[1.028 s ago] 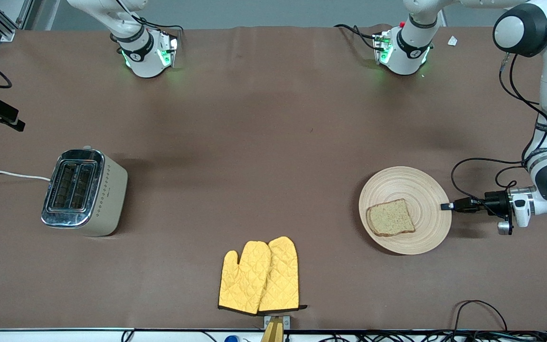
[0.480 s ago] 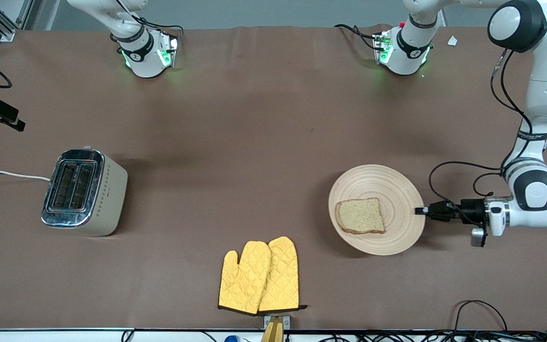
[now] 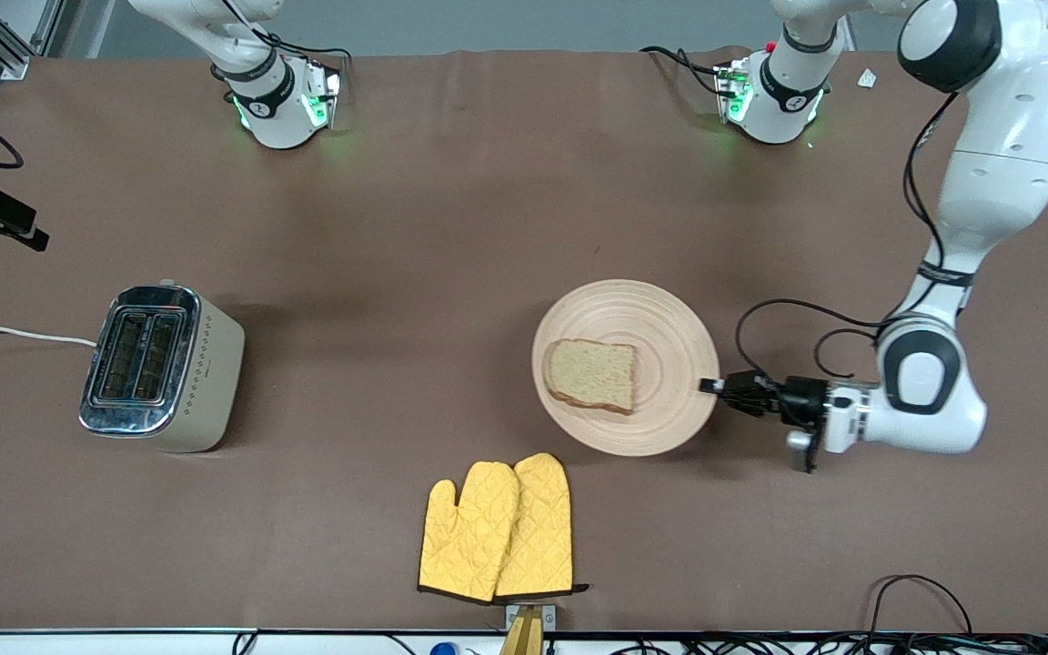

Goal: Move plate and put bread in toaster
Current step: 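Push the wooden plate with the left gripper toward the table middle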

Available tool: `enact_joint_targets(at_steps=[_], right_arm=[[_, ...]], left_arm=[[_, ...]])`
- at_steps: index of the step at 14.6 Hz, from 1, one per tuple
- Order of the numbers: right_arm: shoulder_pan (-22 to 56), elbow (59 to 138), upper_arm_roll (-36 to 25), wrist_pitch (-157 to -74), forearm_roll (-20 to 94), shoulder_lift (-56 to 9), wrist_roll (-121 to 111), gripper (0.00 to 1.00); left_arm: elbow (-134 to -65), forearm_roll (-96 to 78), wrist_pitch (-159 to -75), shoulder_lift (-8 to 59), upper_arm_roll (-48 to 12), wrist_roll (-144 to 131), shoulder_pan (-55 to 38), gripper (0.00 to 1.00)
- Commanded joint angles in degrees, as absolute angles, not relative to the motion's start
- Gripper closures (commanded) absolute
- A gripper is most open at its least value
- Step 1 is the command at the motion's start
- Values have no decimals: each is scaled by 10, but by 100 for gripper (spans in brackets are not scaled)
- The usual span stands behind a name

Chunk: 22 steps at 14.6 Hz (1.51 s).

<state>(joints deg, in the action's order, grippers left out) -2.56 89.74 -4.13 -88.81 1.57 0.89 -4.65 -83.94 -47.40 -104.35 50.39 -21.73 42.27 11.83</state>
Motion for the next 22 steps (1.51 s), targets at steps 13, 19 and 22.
enact_joint_targets(at_steps=[13,19,22], right_arm=[[-29,916,-34,-906,19,27,-46,0],[-31,915,-35,-906,21,26,-48,0],[-29,896,-35,-906,18,21,-52,0]], left_arm=[[-899,-582,-1224,517,-221,367,-51,95],[-904,-599,-1245,528,-221,371,-64,81],[-904,-597,-1245,526,-217,364,-55,0]])
